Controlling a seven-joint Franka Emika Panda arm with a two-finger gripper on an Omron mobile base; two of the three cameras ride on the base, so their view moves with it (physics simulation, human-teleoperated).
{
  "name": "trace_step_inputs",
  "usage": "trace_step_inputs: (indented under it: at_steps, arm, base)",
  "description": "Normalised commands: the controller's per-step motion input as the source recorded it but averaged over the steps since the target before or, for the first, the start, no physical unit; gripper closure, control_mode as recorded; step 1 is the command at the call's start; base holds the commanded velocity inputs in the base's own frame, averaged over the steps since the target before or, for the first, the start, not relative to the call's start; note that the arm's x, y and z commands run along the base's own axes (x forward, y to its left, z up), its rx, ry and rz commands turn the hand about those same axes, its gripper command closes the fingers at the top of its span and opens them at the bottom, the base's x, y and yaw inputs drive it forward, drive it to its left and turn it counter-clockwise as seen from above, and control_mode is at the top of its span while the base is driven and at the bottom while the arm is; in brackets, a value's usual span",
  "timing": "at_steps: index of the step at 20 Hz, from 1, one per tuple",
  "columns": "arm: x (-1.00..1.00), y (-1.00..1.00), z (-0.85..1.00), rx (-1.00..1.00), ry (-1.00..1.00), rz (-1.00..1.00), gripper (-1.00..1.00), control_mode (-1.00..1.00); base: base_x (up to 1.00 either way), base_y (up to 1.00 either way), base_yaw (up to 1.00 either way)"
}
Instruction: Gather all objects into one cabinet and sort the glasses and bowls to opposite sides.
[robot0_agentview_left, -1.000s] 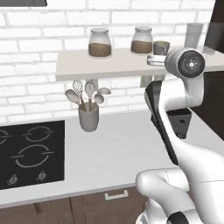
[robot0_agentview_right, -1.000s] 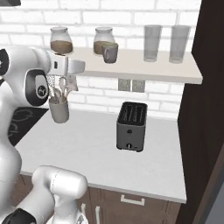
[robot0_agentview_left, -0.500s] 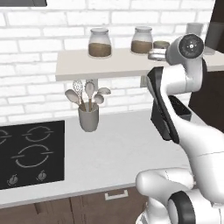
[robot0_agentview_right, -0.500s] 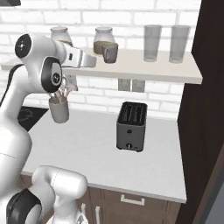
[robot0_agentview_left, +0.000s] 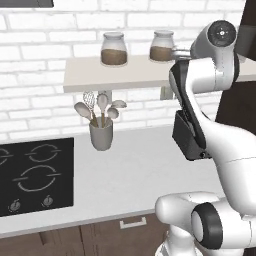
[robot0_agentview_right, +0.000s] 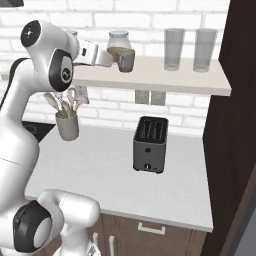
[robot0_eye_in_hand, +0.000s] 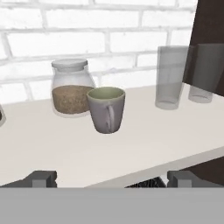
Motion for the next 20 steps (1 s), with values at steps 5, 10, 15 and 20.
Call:
trace_step_inputs:
  at_steps: [5,10,15,20]
  arm:
    - [0.22,-0.16,-0.12,0.00,-0.09,0.06,-1.00,-1.00]
    - [0.26,-0.15,-0.03,0.00,0.00,0.00,-1.00,-1.00]
    - [0.50,-0.21,-0.02,0.00,0.00,0.00,-1.00,-1.00]
    - [0.03,-0.01,0.00,0.00,0.01,0.00,-1.00,-1.00]
  base:
    - [0.00,0.00,0.00]
    - [0.00,0.00,0.00]
    - [0.00,0.00,0.00]
    - [0.00,0.00,0.00]
